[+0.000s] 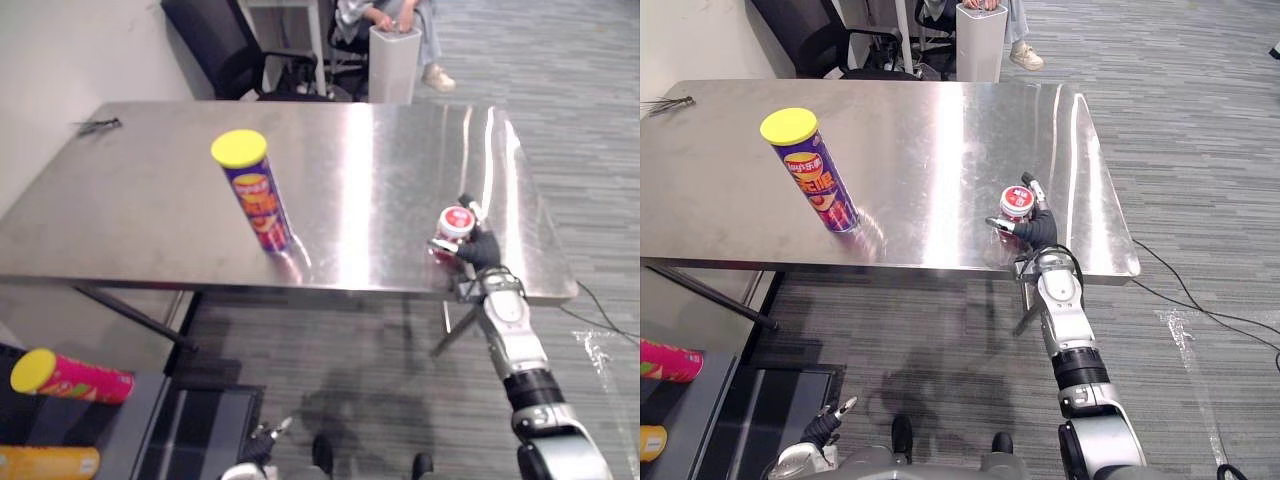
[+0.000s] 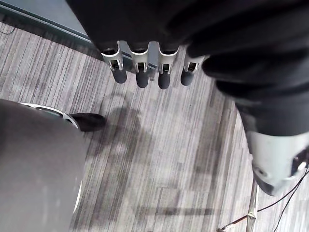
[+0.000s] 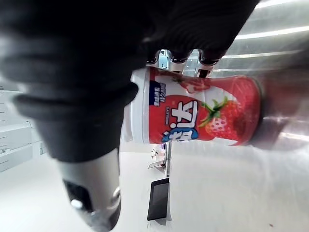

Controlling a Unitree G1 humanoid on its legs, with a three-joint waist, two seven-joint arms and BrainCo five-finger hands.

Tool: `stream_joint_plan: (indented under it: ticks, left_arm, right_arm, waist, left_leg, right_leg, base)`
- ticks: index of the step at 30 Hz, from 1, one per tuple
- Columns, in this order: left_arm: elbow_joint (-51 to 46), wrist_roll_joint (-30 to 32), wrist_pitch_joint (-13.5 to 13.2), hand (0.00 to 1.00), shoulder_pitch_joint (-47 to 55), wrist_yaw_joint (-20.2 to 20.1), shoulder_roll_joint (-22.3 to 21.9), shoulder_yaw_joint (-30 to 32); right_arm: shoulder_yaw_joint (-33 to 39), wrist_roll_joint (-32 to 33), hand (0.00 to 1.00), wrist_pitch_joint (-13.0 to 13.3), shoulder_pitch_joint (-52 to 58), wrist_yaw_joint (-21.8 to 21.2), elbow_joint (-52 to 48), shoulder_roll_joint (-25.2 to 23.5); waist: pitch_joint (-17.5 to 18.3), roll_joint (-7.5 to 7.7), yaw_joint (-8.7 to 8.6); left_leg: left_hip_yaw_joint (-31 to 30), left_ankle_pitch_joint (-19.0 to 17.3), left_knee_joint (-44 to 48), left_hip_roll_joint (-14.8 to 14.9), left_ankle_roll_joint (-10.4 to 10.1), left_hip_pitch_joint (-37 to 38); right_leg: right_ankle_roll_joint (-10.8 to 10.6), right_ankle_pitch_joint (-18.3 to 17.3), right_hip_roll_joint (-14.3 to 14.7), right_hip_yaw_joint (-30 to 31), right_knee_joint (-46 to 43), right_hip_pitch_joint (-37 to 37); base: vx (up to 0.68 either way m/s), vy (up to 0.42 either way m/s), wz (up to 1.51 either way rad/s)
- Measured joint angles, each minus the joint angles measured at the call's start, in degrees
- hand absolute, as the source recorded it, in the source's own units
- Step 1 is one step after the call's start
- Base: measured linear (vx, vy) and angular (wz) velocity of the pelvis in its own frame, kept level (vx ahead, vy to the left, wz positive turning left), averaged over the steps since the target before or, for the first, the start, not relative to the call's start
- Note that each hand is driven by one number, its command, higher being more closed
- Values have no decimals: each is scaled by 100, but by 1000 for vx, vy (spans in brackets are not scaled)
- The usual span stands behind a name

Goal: Put the gum and the chips on the shelf.

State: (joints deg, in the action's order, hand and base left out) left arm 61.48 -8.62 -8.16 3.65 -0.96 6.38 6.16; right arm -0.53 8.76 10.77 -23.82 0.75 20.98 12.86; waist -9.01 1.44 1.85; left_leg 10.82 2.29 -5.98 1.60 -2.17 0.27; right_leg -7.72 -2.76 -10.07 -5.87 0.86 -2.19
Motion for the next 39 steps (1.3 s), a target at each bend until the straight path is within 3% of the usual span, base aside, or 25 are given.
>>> stream_joint_plan:
  ticks: [21,28,34,39]
  left_arm:
    - [-46,62,3,0,-2,69,2,1]
    - [-57,89,4,0,12,79,2,95]
    - [-85,92,6,0,80,64,2,239]
    - [-48,93,7,0,253,58,9,326]
  right_arm:
    - [-200,-212,100,-49,-82,27,-93,-78]
    - [44,-188,100,-33,232,72,-1590,-174]
    - [661,141,100,29,1019,-216,-2971,149]
    - [1192,477,100,139,1647,-343,-3360,302]
  waist:
    - [-11,3,21]
    - [-12,17,11]
    - [23,66,-22]
    - [245,88,-202]
  left_leg:
    - [82,-12,1,14,-17,2]
    - [94,-14,2,18,-20,34]
    - [75,-11,5,120,-19,96]
    - [7,34,2,149,-46,88]
  right_leg:
    - [0,0,8,24,32,0]
    - [0,2,9,32,25,-22]
    - [41,74,62,41,2,-45]
    - [43,73,95,12,2,-49]
  base:
    - [0,0,0]
    - [0,0,0]
    - [0,0,-3]
    - [-47,-27,2]
